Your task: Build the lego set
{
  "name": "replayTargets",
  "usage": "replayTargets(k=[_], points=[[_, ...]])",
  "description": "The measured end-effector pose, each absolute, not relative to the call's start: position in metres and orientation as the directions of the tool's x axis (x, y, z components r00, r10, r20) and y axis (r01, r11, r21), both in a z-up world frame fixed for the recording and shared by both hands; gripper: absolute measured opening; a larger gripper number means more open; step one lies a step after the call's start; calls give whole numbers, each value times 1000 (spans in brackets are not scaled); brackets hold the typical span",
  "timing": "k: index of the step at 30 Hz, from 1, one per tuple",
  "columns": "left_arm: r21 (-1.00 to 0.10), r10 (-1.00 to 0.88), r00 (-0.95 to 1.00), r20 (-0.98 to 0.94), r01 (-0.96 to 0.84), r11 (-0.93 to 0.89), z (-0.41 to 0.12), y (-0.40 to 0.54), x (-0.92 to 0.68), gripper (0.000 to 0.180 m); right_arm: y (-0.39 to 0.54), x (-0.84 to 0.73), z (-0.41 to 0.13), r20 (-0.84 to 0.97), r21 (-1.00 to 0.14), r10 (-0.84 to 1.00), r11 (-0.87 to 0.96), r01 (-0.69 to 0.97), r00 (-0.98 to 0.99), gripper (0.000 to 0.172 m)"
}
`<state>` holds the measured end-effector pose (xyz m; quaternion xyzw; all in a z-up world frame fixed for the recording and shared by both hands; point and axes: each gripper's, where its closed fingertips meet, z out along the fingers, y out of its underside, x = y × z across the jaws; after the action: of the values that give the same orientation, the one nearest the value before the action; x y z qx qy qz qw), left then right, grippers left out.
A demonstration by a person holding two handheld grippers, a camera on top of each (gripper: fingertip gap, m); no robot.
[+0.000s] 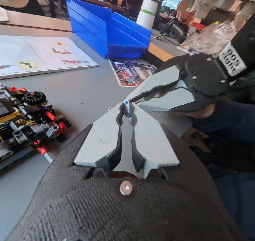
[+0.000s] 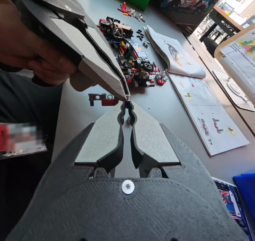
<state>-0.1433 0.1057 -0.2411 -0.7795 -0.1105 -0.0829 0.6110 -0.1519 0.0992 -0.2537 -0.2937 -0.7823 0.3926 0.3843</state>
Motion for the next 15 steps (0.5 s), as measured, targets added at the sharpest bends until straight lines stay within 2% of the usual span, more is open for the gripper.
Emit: replayTargets(k=[2, 4, 5, 7, 11, 15], points=[[-945, 114, 974, 197, 220, -242, -245, 105, -146, 4, 98, -154, -258, 351, -835, 757, 519, 181, -551, 1], [-953, 172, 983, -60, -5, -302, -249, 104, -148, 3, 98, -156, -264, 324, -831, 755, 515, 209, -570, 2], [-949, 189, 975, -117, -54, -312, -250, 104, -149, 3, 97, -157, -266, 319, -830, 751, 516, 212, -578, 2], [-950, 202, 975, -93, -26, -313, -252, 104, -151, 3, 97, -158, -269, 316, -822, 747, 523, 225, -585, 2], [-934, 245, 956, -161, -67, -350, -257, 104, -156, 3, 98, -163, -274, 326, -800, 734, 550, 241, -596, 2], [-874, 232, 898, -375, -259, -410, -260, 104, -152, 0, 99, -162, -287, 261, -773, 725, 552, 311, -638, 1]])
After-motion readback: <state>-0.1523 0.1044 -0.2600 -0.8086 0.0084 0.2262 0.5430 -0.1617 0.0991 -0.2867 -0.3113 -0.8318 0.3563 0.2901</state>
